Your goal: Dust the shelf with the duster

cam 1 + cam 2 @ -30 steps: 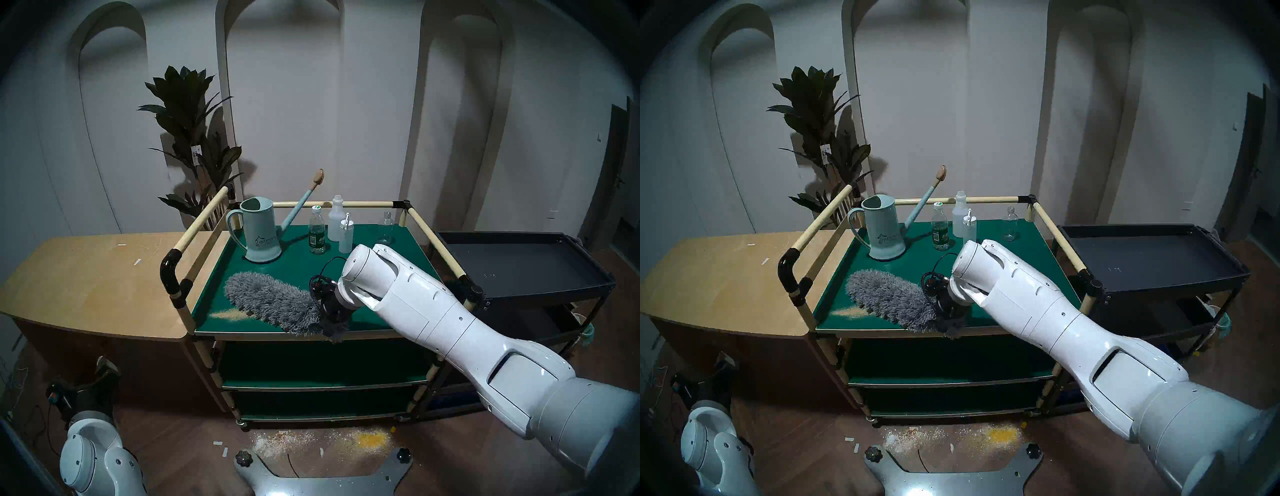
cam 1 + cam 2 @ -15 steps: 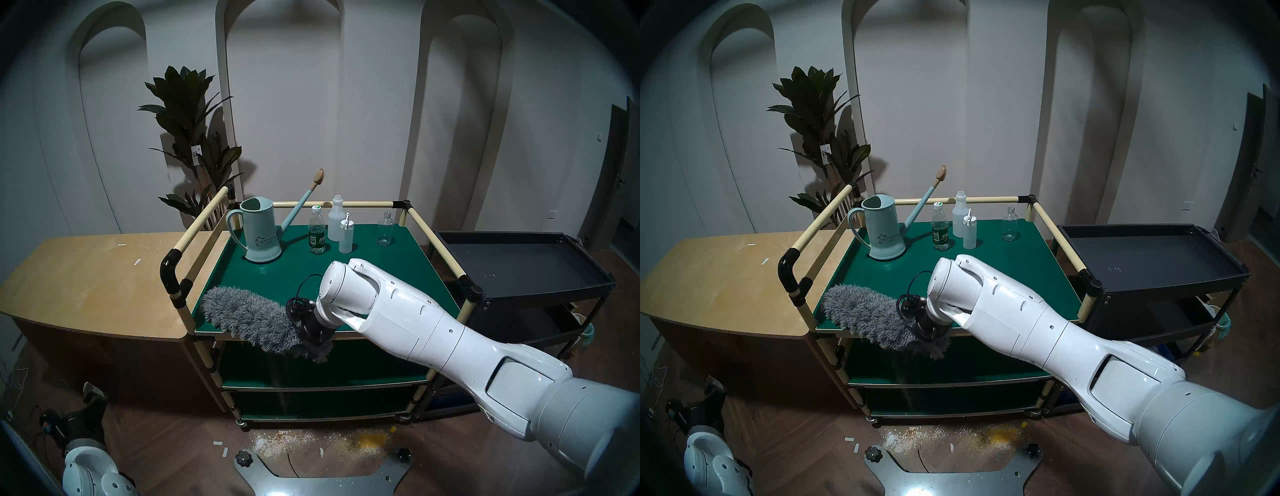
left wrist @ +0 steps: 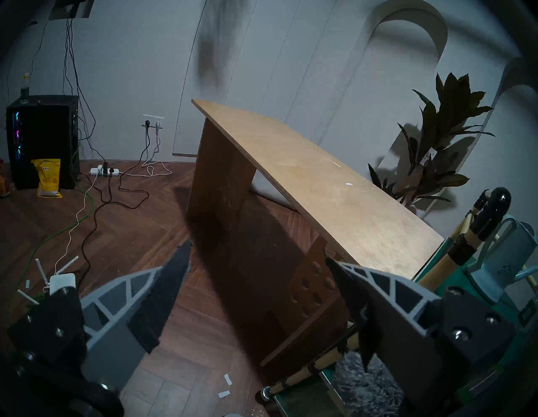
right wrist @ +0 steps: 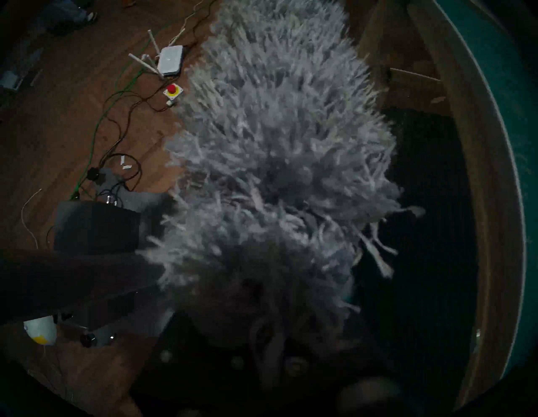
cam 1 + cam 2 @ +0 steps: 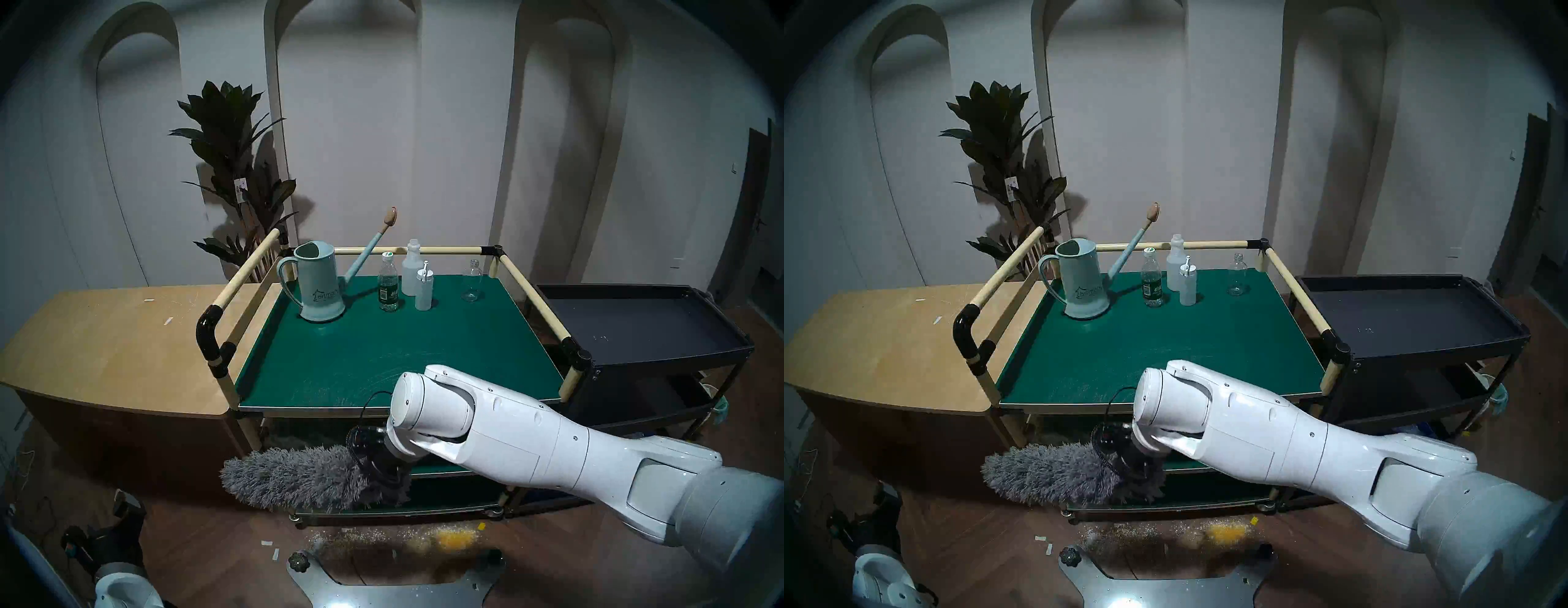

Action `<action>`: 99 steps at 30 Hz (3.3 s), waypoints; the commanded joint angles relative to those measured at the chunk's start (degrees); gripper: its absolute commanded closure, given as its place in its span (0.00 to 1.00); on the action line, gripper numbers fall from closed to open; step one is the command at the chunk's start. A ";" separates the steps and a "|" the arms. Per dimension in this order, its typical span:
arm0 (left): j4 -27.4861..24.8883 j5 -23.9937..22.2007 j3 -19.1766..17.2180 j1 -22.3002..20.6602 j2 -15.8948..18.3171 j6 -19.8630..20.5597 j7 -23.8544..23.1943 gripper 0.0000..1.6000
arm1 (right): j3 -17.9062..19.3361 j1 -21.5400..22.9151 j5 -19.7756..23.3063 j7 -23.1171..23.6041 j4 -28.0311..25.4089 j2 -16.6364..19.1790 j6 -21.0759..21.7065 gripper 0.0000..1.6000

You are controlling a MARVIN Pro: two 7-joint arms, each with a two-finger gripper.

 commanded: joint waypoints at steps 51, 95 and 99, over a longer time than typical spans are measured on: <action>-1.23 12.71 9.53 -19.77 18.98 -0.47 -13.63 0.00 | 37.88 -4.55 19.31 -3.53 3.30 39.00 4.20 1.00; 8.94 7.31 -2.43 -33.41 31.16 19.42 -19.18 0.00 | 42.70 -23.53 29.01 -28.47 -6.67 41.44 4.20 1.00; 9.64 6.65 -2.70 -34.41 32.05 20.66 -19.76 0.00 | 43.38 -24.78 29.85 -31.93 -6.37 39.12 4.20 1.00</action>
